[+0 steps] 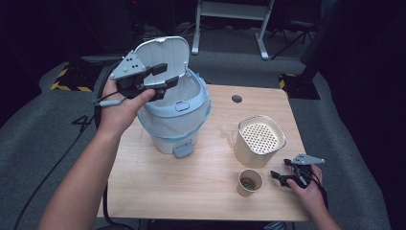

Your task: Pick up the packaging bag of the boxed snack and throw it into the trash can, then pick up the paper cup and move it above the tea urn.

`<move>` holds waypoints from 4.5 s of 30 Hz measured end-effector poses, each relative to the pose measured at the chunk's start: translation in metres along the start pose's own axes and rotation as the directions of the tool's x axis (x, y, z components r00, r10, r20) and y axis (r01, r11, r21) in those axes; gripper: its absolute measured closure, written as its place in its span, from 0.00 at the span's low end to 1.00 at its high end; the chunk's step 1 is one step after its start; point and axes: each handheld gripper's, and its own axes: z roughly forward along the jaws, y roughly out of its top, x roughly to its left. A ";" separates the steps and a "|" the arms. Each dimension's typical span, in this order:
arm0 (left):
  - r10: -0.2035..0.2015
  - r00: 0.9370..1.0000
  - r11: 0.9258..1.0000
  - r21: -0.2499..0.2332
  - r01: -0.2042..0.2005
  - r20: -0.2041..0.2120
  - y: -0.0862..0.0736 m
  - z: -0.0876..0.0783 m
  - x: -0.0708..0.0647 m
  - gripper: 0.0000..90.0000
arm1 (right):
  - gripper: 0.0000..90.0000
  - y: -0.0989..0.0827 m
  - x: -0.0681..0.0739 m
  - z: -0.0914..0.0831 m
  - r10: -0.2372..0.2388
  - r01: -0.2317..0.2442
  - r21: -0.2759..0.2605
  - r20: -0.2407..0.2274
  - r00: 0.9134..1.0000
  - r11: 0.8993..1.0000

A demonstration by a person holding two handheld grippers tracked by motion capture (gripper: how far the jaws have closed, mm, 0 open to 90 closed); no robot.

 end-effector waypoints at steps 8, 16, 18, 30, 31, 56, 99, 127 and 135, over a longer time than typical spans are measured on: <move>0.011 0.995 0.999 0.034 -0.015 0.101 -0.023 -0.019 -0.025 0.49 | 0.18 0.000 0.000 0.000 0.000 0.000 0.002 -0.001 1.000 1.000; -0.012 0.986 0.996 0.089 -0.003 0.166 -0.066 -0.036 -0.048 0.48 | 0.22 -0.002 0.001 -0.004 -0.023 0.023 -0.004 -0.028 0.999 1.000; -0.011 0.986 0.994 0.111 -0.007 0.167 -0.078 -0.037 -0.052 0.48 | 0.22 -0.004 0.003 -0.006 -0.025 0.025 -0.006 -0.039 0.999 1.000; -0.066 0.980 0.986 0.162 0.036 0.185 -0.138 -0.030 -0.066 0.48 | 0.26 -0.005 0.022 -0.023 -0.063 0.063 -0.009 -0.143 0.988 0.998; -0.064 0.981 0.985 0.169 0.032 0.184 -0.143 -0.029 -0.067 0.48 | 0.27 -0.005 0.024 -0.024 -0.062 0.061 -0.005 -0.152 0.986 0.998; -0.139 0.982 0.919 0.386 0.080 0.127 -0.237 0.010 -0.077 0.49 | 0.20 -0.004 0.064 -0.030 -0.158 0.143 -0.074 -0.271 0.950 0.987; -0.107 0.993 0.831 0.552 0.068 0.040 -0.262 0.022 -0.080 0.35 | 0.32 0.012 0.111 0.005 -0.156 0.084 -0.234 -0.308 0.938 0.969; -0.108 0.994 0.830 0.553 0.070 0.037 -0.262 0.022 -0.081 0.34 | 0.34 0.071 0.100 -0.046 -0.161 0.051 -0.266 -0.413 0.896 0.963; -0.108 0.994 0.830 0.553 0.070 0.036 -0.262 0.022 -0.080 0.34 | 0.35 0.090 0.091 -0.060 -0.187 0.091 -0.270 -0.355 0.916 0.959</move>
